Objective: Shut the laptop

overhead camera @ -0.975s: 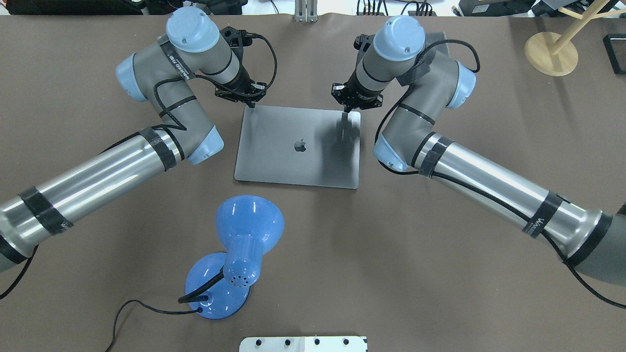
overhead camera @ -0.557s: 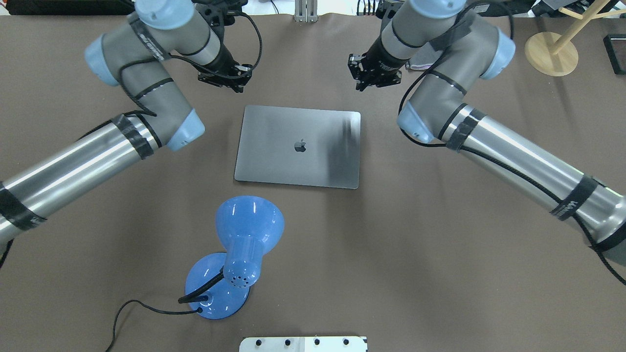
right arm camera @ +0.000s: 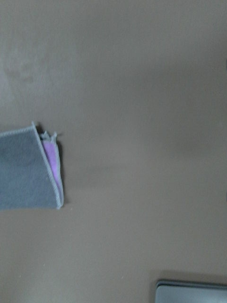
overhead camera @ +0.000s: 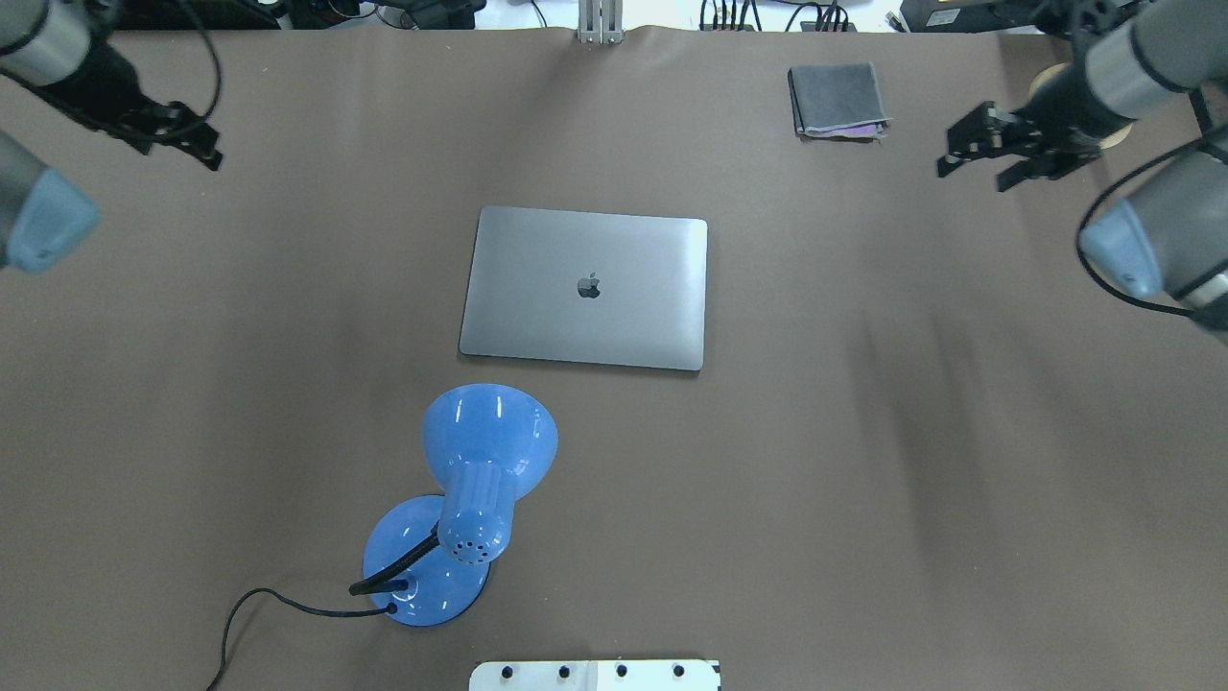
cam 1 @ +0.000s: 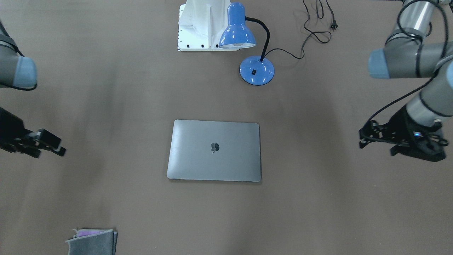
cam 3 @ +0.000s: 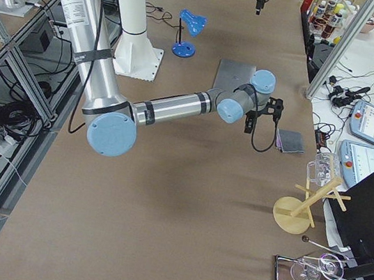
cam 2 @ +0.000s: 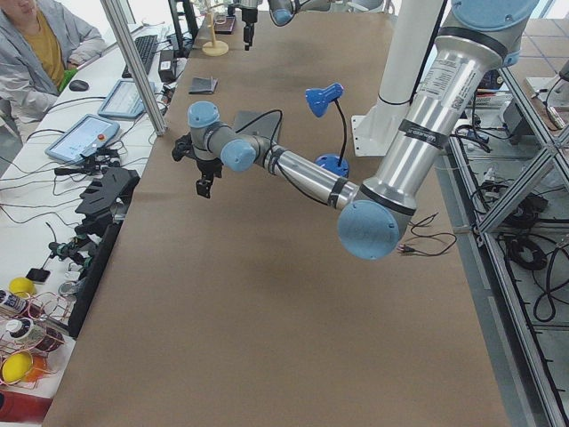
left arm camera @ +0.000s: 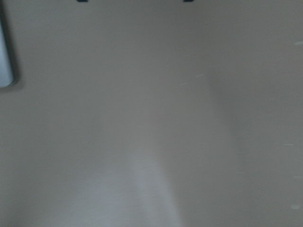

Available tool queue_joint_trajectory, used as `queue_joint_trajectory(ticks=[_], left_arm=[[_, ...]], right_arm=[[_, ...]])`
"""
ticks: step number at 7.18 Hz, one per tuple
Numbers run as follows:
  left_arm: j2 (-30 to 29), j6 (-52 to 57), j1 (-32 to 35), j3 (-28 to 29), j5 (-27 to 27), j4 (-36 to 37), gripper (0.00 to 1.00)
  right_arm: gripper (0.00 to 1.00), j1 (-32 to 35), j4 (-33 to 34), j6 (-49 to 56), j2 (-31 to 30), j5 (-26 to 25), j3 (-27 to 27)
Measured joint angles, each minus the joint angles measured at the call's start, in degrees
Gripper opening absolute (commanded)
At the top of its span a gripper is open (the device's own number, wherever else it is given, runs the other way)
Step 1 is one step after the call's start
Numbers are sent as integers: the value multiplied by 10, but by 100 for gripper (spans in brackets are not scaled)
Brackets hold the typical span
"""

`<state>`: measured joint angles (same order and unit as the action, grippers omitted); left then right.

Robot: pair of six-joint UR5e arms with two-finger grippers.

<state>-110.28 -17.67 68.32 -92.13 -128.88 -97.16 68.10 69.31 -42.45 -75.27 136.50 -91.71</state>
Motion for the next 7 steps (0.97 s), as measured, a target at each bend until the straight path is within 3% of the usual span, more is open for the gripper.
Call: queue_joint_trajectory(ticks=[2, 4, 7], left_arm=[[87, 128, 72, -37, 1, 63, 98], [146, 210, 131, -41, 2, 76, 98], [173, 216, 151, -36, -1, 73, 98]], right_arm=[[100, 88, 109, 239, -79, -3, -33], [100, 151, 228, 416, -96, -29, -41], [100, 166, 263, 467, -104, -65, -43]])
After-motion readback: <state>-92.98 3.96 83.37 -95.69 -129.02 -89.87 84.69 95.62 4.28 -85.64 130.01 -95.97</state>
